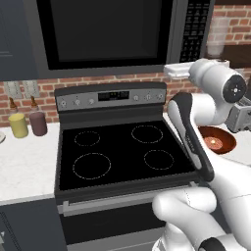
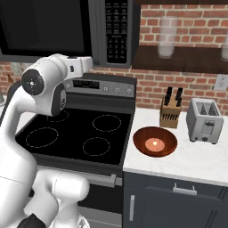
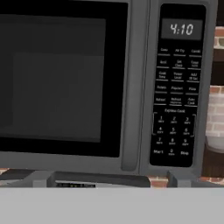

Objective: Open the microwave, place the bowl with waffle inside the microwave, then close the microwave door and turn it on.

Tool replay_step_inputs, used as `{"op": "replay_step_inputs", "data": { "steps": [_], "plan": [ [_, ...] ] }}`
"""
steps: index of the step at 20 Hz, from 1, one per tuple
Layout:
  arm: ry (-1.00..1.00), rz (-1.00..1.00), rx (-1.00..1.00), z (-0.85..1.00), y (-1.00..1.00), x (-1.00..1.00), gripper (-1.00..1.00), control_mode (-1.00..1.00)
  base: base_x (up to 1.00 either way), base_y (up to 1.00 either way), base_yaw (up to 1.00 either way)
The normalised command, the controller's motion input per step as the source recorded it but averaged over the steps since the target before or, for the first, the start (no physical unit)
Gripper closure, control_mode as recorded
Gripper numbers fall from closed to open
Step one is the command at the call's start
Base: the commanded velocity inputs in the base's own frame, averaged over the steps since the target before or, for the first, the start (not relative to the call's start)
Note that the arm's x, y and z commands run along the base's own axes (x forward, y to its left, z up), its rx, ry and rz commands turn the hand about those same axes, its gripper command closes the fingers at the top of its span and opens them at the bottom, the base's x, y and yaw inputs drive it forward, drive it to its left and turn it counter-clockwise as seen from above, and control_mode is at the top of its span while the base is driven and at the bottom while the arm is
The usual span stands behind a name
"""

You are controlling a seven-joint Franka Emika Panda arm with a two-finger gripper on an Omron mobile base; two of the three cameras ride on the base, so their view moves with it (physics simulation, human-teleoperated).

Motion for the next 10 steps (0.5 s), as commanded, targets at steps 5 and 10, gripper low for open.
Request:
{"op": "replay_step_inputs", "data": {
  "steps": [5, 10],
  "plan": [
    [0.00, 0.00, 0.09, 0.31, -0.08, 0.11, -1.00, -1.00, 0.00, 0.00, 0.00],
    [0.03, 0.00, 0.13, 0.00, -0.07, 0.42, -1.00, -1.00, 0.00, 0.00, 0.00]
  ]
}}
